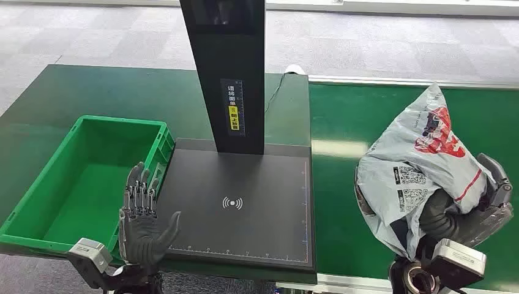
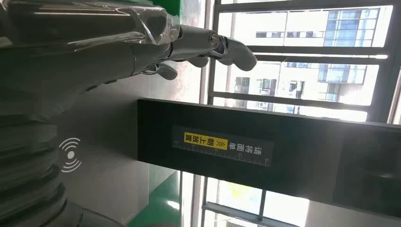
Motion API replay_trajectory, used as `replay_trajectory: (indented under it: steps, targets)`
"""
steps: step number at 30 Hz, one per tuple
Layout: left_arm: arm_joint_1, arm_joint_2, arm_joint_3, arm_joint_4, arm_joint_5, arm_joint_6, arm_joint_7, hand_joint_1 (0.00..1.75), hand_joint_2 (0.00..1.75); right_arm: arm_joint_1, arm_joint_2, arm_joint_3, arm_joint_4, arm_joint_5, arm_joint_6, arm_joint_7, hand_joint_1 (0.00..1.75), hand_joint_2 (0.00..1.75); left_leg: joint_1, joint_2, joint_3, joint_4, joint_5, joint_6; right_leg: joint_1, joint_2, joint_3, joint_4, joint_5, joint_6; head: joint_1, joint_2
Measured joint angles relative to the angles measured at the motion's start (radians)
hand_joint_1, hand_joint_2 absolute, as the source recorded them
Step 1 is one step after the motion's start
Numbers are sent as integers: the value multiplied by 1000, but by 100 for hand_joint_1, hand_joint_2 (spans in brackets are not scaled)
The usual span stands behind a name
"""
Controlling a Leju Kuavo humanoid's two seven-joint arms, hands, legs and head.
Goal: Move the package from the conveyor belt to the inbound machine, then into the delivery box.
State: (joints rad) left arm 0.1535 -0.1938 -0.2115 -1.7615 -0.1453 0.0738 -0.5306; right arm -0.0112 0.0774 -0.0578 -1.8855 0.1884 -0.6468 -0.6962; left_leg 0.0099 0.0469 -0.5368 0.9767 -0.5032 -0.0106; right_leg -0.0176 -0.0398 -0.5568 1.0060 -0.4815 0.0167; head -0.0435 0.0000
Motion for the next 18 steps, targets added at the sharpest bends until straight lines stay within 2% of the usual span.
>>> replay_trajectory:
  steps: [3, 8, 14, 18]
  targets:
    - [-6, 1, -4, 3, 0, 3, 0, 0, 175, -12, -1, 27, -1, -13, 50, 8, 175, 175, 0, 0, 0, 0, 0, 0, 0, 0, 0, 0, 0, 0, 0, 0]
    - [-13, 4, -14, 8, 5, 7, 0, 0, 175, -63, -9, 105, 35, -30, 215, 90, 175, 175, 0, 0, 0, 0, 1, 0, 0, 0, 1, 0, 0, 0, 0, 0]
    - [-15, 14, -25, 12, 9, -10, -7, 0, 175, -115, -38, 210, 186, 22, 419, 237, 175, 175, 0, -1, 0, 0, 1, 0, 0, 0, 0, 0, 0, 0, 0, 0]
    - [-25, 24, -34, 28, 17, -23, -10, 0, 175, -142, -57, 263, 317, 70, 494, 310, 175, 175, 0, -1, -1, 0, 1, 0, 0, -1, 0, 0, 0, 0, 0, 0]
